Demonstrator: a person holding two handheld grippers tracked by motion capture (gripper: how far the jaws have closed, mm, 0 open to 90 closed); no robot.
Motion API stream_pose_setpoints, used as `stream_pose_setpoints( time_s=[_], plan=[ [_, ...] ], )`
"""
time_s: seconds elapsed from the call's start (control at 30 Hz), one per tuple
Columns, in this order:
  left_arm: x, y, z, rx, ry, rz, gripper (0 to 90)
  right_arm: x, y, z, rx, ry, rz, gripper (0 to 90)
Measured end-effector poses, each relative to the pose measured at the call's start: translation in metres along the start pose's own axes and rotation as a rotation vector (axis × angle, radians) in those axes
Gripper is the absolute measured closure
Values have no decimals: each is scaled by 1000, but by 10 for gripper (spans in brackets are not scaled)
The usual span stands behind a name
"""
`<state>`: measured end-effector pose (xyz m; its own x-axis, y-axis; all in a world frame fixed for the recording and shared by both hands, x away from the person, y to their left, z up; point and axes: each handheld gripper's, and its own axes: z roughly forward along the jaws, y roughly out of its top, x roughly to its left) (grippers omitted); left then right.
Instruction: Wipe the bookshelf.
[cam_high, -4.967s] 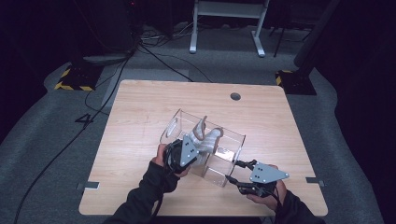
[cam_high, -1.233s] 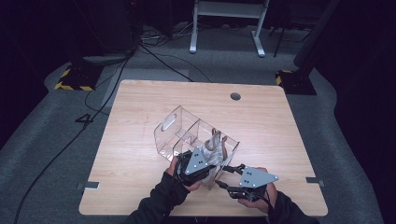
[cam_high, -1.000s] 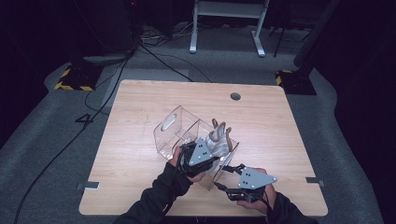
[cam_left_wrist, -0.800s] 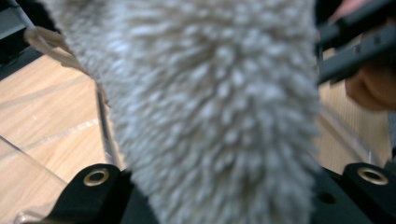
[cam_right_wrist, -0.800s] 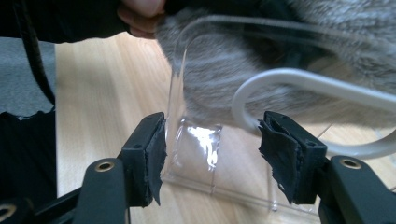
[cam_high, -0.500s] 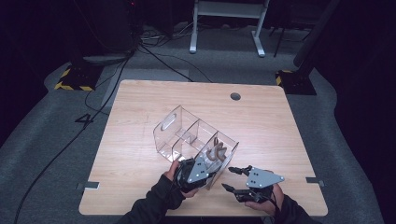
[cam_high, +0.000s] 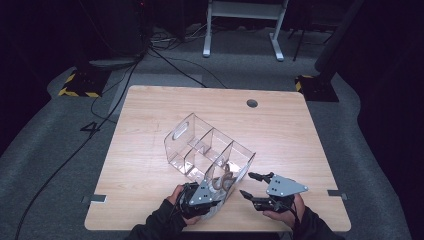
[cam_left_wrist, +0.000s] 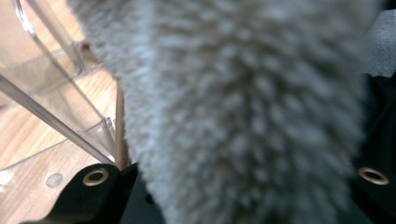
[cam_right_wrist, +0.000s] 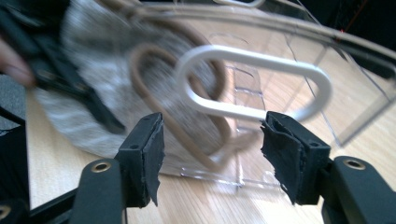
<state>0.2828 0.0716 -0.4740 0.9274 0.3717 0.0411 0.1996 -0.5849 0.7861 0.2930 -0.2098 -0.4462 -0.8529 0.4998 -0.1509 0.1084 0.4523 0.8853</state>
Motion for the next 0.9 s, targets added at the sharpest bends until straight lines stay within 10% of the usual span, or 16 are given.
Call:
stream_pose_setpoints(
  time_s=[0.33,0.57,0.9],
  plan=[
    [29,74,-7,-214,30,39,779,-24,-14,-10,46,-56,83,383],
    [40,88,6,-160,86,40,779,-28,-17,-14,42,-64,91,384],
    [35,56,-20,-80,186,61,779,-30,-21,-10,90,-100,98,383]
  ],
)
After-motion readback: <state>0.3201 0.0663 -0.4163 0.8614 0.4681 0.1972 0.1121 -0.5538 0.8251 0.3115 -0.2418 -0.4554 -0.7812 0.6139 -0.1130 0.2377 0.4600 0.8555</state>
